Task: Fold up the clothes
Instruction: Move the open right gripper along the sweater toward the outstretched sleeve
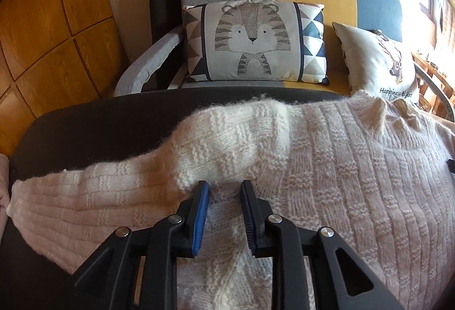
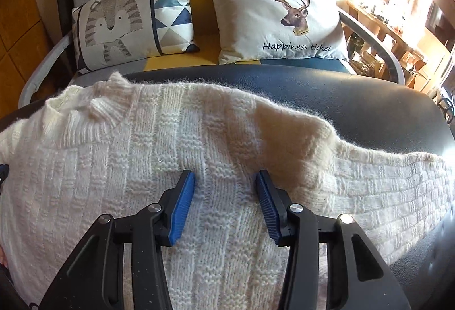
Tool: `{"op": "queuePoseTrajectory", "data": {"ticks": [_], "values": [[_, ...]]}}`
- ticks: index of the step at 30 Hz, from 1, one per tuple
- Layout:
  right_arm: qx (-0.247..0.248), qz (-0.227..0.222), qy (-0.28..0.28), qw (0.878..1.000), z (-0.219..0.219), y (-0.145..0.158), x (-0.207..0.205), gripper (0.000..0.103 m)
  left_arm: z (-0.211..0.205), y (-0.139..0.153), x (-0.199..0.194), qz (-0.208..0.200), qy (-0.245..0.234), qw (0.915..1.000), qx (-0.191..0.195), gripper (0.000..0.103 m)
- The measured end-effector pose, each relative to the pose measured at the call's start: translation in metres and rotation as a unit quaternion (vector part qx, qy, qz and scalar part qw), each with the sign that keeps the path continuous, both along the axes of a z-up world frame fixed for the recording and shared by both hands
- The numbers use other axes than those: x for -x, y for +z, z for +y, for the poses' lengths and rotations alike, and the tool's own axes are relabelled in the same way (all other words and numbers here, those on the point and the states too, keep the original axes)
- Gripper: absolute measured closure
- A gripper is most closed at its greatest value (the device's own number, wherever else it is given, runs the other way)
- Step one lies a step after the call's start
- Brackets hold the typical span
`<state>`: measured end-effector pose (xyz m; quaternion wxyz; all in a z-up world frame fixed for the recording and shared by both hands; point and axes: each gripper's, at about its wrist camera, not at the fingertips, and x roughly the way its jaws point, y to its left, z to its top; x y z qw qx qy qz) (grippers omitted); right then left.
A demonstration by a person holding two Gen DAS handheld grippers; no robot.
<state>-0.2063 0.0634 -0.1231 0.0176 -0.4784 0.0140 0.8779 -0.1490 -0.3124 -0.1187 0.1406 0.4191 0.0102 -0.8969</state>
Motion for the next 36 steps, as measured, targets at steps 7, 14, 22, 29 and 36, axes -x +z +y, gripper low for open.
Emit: {"op": "queuePoseTrajectory", "data": {"ticks": [7,14,22,29,36], "values": [[0.046,0.042,0.027,0.998,-0.023,0.028,-0.002,0.055,0.009,-0.002,0.001,-0.001,-0.001,0.9994,0.034,0.079],[0.039,0.017,0.068,0.997,-0.068,0.012,0.032,0.063,-0.003,-0.002,-0.003,0.016,-0.002,0.9999,-0.007,0.079],[0.024,0.014,0.027,0.999,-0.057,0.002,0.05,0.065,0.001,-0.005,-0.002,0.017,-0.003,0.9998,0.006,0.078],[0.051,0.033,0.031,0.998,-0.043,0.03,0.008,0.065,0.001,-0.005,-0.002,0.018,-0.003,0.9998,0.004,0.078],[0.0,0.003,-0.028,1.0,0.023,0.007,-0.007,0.065,0.003,-0.004,-0.002,0.016,-0.003,0.9998,0.01,0.078]]}}
